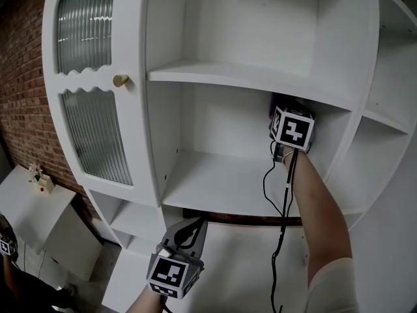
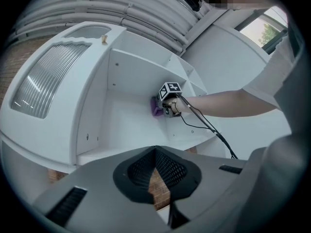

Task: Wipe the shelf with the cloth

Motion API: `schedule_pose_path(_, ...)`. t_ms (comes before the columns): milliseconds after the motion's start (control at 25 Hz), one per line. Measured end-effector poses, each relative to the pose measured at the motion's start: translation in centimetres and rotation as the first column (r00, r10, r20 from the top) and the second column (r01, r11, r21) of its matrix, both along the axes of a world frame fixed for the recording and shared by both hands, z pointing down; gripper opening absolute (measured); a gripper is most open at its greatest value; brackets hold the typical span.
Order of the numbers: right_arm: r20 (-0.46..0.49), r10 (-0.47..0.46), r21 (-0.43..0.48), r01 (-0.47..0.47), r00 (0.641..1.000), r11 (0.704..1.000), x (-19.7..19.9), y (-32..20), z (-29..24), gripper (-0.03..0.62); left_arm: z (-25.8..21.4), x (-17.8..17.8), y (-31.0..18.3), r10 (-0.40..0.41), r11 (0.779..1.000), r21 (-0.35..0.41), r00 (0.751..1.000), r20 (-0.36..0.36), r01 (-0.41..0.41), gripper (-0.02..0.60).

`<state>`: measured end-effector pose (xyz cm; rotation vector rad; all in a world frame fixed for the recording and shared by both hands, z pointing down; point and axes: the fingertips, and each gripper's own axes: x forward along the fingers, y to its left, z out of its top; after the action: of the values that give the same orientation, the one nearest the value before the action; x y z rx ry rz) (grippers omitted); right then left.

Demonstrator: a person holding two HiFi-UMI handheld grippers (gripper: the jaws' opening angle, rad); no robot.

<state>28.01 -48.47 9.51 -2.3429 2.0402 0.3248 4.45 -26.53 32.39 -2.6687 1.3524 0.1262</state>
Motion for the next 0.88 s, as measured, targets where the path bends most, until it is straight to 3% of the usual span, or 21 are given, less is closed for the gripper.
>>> schedule_pose_path(160,-0.021,0.086,0.031,-0.085,0.996,0.996,1.2,1.2,-0.7,0.078,0.2,0.3,-0.2,-0.006,1.0,-0.004,1.0,-0.017,0.006,0.014)
schedule_pose_path(320,0.016,0.061,0.056,-0.061,0.998,0.997,0.9,2.6,-0.6,0.077,0.1,-0.4,0.1,-0.005,1.0,-0.009,0.999,-0.039,0.005,0.014)
schedule_pose_path(600,-0.02,-0.164,-0.007,0.164,0.986,0.986,-6.8,2.8,1.6,0.078,0.7,-2.8,0.5,-0.021,1.0,-0.009,1.0,-0.018,0.021,0.014)
schedule_pose_path(880,-0.024,-0.406,-0.053,0.404,0.914,0.913,-19.0,1.9,5.6,0.078,0.4,-6.8,0.4,-0.059,0.998,0.022,0.998,-0.021,0.06,0.014)
